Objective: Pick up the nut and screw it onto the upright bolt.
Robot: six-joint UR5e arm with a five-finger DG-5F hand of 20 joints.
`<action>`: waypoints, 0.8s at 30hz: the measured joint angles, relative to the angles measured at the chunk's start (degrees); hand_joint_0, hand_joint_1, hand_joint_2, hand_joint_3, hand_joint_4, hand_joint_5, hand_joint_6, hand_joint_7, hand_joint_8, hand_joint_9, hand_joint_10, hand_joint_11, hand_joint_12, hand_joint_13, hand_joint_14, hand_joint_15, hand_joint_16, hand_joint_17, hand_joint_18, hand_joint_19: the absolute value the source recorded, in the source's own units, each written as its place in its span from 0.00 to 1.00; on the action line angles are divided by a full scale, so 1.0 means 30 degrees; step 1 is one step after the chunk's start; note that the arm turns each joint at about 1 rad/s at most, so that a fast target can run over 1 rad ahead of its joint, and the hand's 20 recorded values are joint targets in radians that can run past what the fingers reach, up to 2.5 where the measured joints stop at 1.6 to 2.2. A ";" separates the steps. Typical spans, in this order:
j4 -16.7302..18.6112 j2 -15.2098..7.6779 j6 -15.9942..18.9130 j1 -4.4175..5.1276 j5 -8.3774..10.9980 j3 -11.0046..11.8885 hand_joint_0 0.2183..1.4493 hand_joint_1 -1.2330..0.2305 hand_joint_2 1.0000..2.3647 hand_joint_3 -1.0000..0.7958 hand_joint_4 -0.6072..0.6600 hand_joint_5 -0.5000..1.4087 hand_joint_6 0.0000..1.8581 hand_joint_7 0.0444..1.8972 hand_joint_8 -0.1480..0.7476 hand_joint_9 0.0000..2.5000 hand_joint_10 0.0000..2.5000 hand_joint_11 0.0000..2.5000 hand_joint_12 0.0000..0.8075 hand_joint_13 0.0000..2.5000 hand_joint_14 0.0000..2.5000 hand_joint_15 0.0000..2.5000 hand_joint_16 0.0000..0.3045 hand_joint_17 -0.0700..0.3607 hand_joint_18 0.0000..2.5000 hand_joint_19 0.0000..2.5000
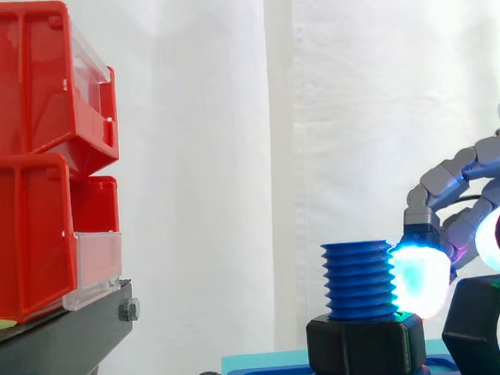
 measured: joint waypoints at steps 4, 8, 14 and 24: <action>-0.0220 -0.0006 -0.0105 -0.0060 -0.0155 0.0166 0.24 0.52 0.00 0.28 0.65 0.18 0.27 0.46 0.48 0.24 0.00 0.04 0.46 0.12 0.00 0.00 0.18 0.44 0.13 0.07; -0.0278 -0.0010 -0.0133 -0.0067 -0.0184 0.0223 0.26 0.49 0.00 0.28 0.65 0.18 0.27 0.46 0.47 0.25 0.00 0.05 0.45 0.12 0.00 0.00 0.17 0.44 0.13 0.07; -0.0304 -0.0009 -0.0141 -0.0091 -0.0193 0.0236 0.29 0.42 0.00 0.29 0.64 0.18 0.27 0.46 0.46 0.25 0.00 0.04 0.44 0.13 0.00 0.00 0.17 0.43 0.14 0.07; -0.0352 0.0000 -0.0113 -0.0261 -0.0238 0.0245 0.30 0.32 0.00 0.30 0.64 0.18 0.27 0.46 0.46 0.25 0.00 0.05 0.44 0.13 0.00 0.00 0.17 0.43 0.15 0.07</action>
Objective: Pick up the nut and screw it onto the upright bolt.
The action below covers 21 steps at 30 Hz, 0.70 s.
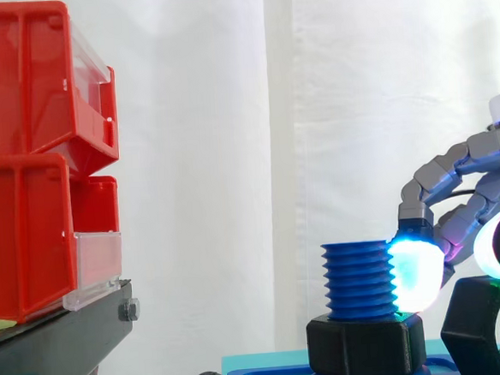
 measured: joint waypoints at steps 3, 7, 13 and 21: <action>-0.0004 0.0019 0.0001 -0.0051 -0.0015 -0.0001 0.29 0.29 0.00 0.29 0.63 0.18 0.27 0.46 0.45 0.25 0.00 0.05 0.44 0.13 0.00 0.00 0.17 0.43 0.15 0.07; -0.0038 0.0067 -0.0010 -0.0102 -0.0071 0.0000 0.28 0.27 0.00 0.28 0.63 0.18 0.27 0.46 0.46 0.24 0.00 0.05 0.44 0.13 0.00 0.00 0.17 0.43 0.14 0.08; -0.0124 0.0110 -0.0026 -0.0135 -0.0150 0.0000 0.26 0.25 0.00 0.28 0.63 0.18 0.27 0.46 0.46 0.24 0.00 0.05 0.45 0.12 0.00 0.00 0.17 0.44 0.14 0.08; -0.0296 0.0147 -0.0027 -0.0178 -0.0160 0.0158 0.24 0.25 0.00 0.28 0.63 0.17 0.27 0.46 0.47 0.23 0.00 0.05 0.46 0.12 0.00 0.00 0.18 0.45 0.14 0.08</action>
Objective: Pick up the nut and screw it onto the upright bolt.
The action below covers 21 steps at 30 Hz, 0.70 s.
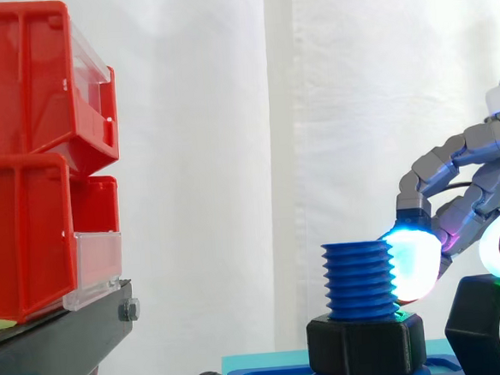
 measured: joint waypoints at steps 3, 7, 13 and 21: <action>-0.0261 0.0006 0.0000 -0.0017 0.0000 0.0156 0.24 0.25 0.00 0.28 0.64 0.17 0.27 0.46 0.46 0.23 0.00 0.04 0.46 0.12 0.00 0.00 0.18 0.45 0.14 0.08; -0.0776 0.0009 -0.0001 -0.0032 0.0000 0.0431 0.24 0.24 0.00 0.28 0.63 0.17 0.27 0.46 0.46 0.23 0.00 0.04 0.46 0.12 0.00 0.00 0.18 0.45 0.14 0.08; -0.1253 0.0010 0.0000 -0.0036 -0.0001 0.0593 0.23 0.24 0.00 0.28 0.63 0.17 0.27 0.46 0.46 0.23 0.00 0.05 0.46 0.12 0.00 0.00 0.18 0.45 0.13 0.08; -0.1319 0.0118 -0.0001 -0.0042 -0.0001 0.0603 0.22 0.24 0.00 0.28 0.63 0.17 0.27 0.46 0.47 0.22 0.00 0.04 0.47 0.11 0.00 0.00 0.19 0.46 0.13 0.08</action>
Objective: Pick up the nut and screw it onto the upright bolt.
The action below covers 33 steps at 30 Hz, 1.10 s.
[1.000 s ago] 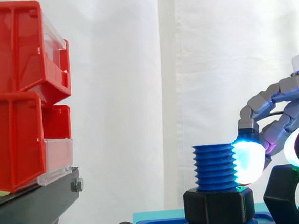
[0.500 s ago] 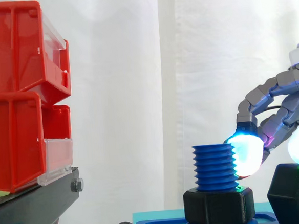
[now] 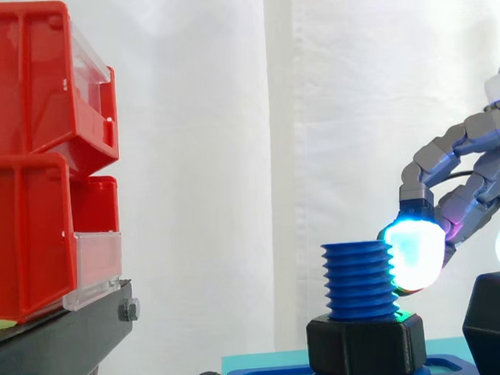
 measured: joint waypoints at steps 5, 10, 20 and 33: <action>0.0004 0.0005 0.0001 0.0000 0.0001 0.0002 0.22 0.23 0.00 0.28 0.63 0.17 0.27 0.46 0.47 0.22 0.00 0.04 0.47 0.11 0.00 0.00 0.19 0.46 0.13 0.07; 0.0006 0.0010 0.0000 0.0003 0.0003 0.0003 0.21 0.23 0.00 0.28 0.63 0.17 0.27 0.46 0.47 0.21 0.00 0.04 0.47 0.10 0.00 0.00 0.19 0.47 0.12 0.07; 0.0006 0.0015 0.0019 -0.0030 0.0000 0.0003 0.20 0.22 0.00 0.28 0.62 0.17 0.27 0.46 0.47 0.20 0.00 0.04 0.48 0.09 0.00 0.00 0.20 0.48 0.11 0.07; 0.0005 0.0104 0.0042 -0.0319 -0.0955 0.0003 0.20 0.21 0.00 0.28 0.62 0.17 0.27 0.46 0.46 0.20 0.00 0.04 0.48 0.09 0.00 0.00 0.20 0.48 0.10 0.06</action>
